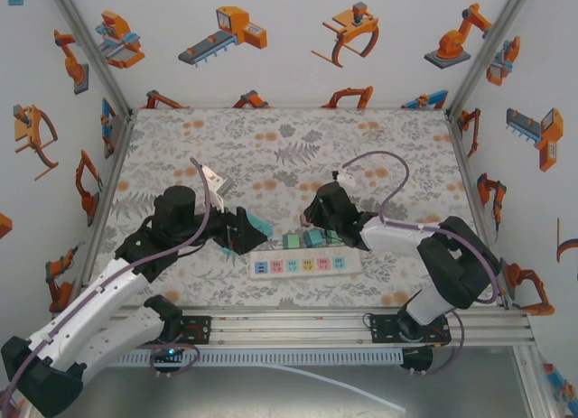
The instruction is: Pull the plug off the socket
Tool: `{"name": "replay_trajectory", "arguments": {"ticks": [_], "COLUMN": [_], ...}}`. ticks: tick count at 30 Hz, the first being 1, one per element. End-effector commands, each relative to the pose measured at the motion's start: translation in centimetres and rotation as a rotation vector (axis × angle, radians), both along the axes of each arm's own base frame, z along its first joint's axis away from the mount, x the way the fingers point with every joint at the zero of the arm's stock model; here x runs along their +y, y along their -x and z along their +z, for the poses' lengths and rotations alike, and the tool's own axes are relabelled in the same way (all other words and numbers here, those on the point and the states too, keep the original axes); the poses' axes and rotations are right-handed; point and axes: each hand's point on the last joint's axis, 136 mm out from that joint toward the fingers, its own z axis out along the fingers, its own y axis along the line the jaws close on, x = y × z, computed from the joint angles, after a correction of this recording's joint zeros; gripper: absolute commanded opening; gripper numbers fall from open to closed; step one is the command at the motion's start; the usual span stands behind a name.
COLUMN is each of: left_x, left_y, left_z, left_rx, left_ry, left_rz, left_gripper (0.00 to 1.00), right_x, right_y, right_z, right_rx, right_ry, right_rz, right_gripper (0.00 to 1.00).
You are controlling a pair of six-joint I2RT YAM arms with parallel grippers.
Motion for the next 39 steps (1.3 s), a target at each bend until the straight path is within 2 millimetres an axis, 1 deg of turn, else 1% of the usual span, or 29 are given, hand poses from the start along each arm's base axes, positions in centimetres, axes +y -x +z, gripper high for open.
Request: {"name": "replay_trajectory", "arguments": {"ticks": [1, 3, 5, 11, 15, 20, 28, 30, 33, 36, 39], "left_x": [0.2, 0.1, 0.0, 0.0, 0.1, 0.2, 0.7, 1.0, 2.1, 4.1, 6.2], "left_y": [0.0, -0.2, -0.3, -0.6, -0.7, -0.7, -1.1, -1.4, -2.1, -3.1, -3.8], "left_z": [-0.4, -0.2, -0.2, -0.6, -0.7, -0.8, -0.8, -1.0, -1.4, -1.9, -2.2], "left_rx": [-0.017, -0.022, -0.021, -0.013, -0.012, -0.014, -0.020, -0.015, 0.000, 0.015, 0.027], "left_ry": [-0.018, -0.012, -0.012, -0.021, -0.025, -0.028, -0.037, -0.046, -0.074, -0.119, -0.145], "left_rz": [0.002, 0.003, 0.003, 0.015, 0.022, 0.029, 0.067, 0.096, 0.176, 0.299, 0.421], "left_gripper": [0.97, 0.97, 0.97, 0.97, 0.97, 0.97, 0.97, 0.97, 0.97, 0.97, 0.97], "right_x": [0.0, -0.2, -0.3, -0.8, -1.2, -1.6, -2.3, -2.5, -2.0, 0.3, 3.6], "right_y": [-0.3, -0.1, 0.2, 0.5, 0.6, 0.7, 0.8, 0.8, 0.6, 0.6, 1.5], "right_z": [-0.4, -1.1, -1.4, -1.5, -1.2, -0.6, 1.2, 2.1, 4.8, 8.4, 11.6], "right_rx": [-0.031, -0.019, -0.012, -0.005, -0.010, -0.023, -0.064, -0.086, -0.166, -0.295, -0.440], "right_ry": [-0.027, -0.019, -0.015, 0.002, 0.016, 0.037, 0.061, 0.069, 0.084, 0.108, 0.158], "right_rz": [-0.012, -0.008, -0.005, -0.011, -0.014, -0.015, -0.015, -0.010, 0.046, 0.208, 0.428], "right_gripper": [0.04, 0.13, 0.19, 0.31, 0.34, 0.45, 0.48, 0.48, 0.48, 0.48, 0.48]}}
